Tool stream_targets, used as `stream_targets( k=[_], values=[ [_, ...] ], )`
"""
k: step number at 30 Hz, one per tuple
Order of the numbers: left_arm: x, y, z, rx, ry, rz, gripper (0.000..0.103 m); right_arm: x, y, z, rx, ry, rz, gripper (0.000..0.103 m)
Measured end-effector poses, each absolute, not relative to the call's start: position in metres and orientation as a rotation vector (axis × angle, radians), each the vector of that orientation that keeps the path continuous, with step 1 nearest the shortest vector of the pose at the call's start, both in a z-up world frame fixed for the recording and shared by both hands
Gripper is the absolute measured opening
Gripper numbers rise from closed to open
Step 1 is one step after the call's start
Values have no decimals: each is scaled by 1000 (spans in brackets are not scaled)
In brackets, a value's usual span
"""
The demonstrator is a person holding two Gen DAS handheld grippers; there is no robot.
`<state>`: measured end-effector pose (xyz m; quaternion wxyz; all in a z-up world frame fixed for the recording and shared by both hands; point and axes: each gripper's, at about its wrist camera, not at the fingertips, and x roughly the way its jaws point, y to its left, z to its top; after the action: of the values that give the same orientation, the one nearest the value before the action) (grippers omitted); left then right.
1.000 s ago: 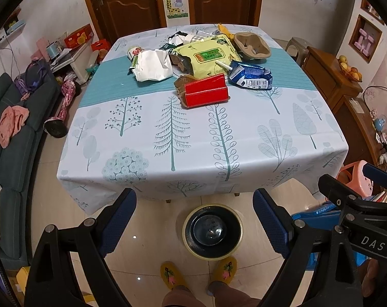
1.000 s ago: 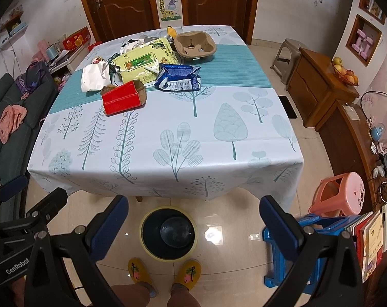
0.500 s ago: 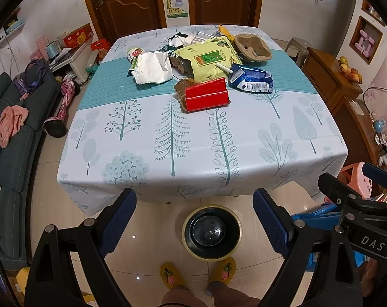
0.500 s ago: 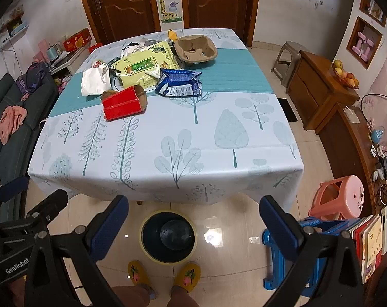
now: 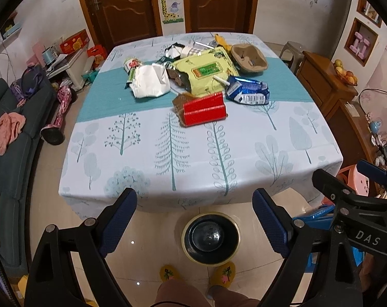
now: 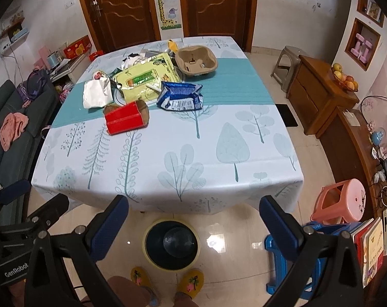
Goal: Collect trash
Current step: 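Move both tools to the table and close the right gripper on the white tissue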
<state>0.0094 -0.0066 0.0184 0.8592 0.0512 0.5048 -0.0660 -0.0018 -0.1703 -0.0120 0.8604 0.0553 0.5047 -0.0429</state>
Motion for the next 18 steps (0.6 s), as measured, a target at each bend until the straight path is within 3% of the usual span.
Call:
stream_targets(
  k=[7, 18],
  values=[
    [39, 19, 24, 77, 1049, -125, 89, 24, -154, -4, 106, 1034, -89, 97],
    [152, 101, 28, 32, 1086, -145, 89, 104, -100, 9, 102, 1014, -106, 87]
  ],
)
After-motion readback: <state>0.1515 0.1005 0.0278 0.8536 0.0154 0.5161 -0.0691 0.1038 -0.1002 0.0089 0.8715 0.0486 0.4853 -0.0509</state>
